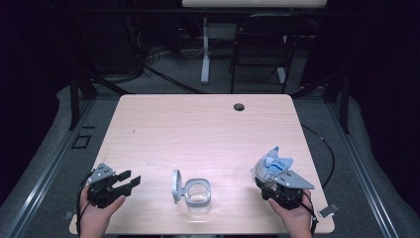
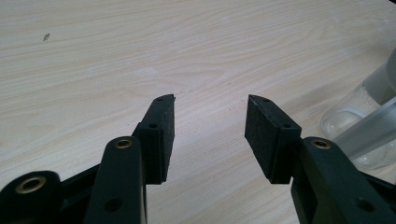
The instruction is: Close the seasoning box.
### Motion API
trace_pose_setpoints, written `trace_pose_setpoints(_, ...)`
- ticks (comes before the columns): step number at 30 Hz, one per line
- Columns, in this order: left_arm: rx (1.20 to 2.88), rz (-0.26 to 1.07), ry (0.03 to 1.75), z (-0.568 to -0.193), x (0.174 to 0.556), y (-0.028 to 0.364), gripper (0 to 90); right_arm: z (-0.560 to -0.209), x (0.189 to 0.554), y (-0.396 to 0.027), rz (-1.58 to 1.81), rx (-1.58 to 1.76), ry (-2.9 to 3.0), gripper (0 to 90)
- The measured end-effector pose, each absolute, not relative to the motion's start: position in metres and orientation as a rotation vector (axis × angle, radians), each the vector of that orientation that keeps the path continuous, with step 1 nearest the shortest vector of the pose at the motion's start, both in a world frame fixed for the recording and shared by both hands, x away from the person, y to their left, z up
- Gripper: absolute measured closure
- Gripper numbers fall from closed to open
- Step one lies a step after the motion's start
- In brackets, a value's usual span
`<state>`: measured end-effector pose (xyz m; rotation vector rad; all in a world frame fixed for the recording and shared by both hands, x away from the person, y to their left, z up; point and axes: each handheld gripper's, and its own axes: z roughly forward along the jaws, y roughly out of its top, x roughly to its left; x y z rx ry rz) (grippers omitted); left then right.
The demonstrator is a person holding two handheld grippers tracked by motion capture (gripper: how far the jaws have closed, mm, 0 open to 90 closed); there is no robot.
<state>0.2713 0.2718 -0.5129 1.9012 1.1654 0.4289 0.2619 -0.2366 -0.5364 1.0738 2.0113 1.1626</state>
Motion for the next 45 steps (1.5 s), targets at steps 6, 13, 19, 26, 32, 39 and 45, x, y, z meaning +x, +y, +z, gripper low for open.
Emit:
trace_pose_setpoints(6, 1.903, 0.429, 1.166, -0.512, 0.271, 0.272, 53.0, -0.535, 0.261, -0.226, 1.168, 1.042, 2.035, 41.1)
trace_pose_setpoints(13, 1.897, 0.429, 1.172, -0.512, 0.272, 0.274, 52.9, -0.531, 0.263, -0.212, 1.174, 1.000, 2.067, 41.1)
trace_pose_setpoints(19, 1.877, 0.433, 1.176, -0.509, 0.271, 0.278, 52.9, -0.526, 0.263, -0.200, 1.149, 0.947, 2.097, 41.1)
trace_pose_setpoints(26, 1.876, 0.434, 1.169, -0.509, 0.271, 0.278, 52.9, -0.519, 0.264, -0.189, 1.159, 0.916, 2.104, 41.2)
trace_pose_setpoints(32, 1.873, 0.435, 1.169, -0.509, 0.271, 0.278, 52.9, -0.516, 0.267, -0.180, 1.170, 0.898, 2.120, 41.3)
trace_pose_setpoints(39, 1.871, 0.435, 1.169, -0.508, 0.271, 0.278, 53.0, -0.513, 0.270, -0.170, 1.153, 0.870, 2.138, 41.2)
trace_pose_setpoints(45, 1.871, 0.436, 1.170, -0.508, 0.271, 0.279, 52.9, -0.512, 0.274, -0.163, 1.124, 0.847, 2.159, 41.2)
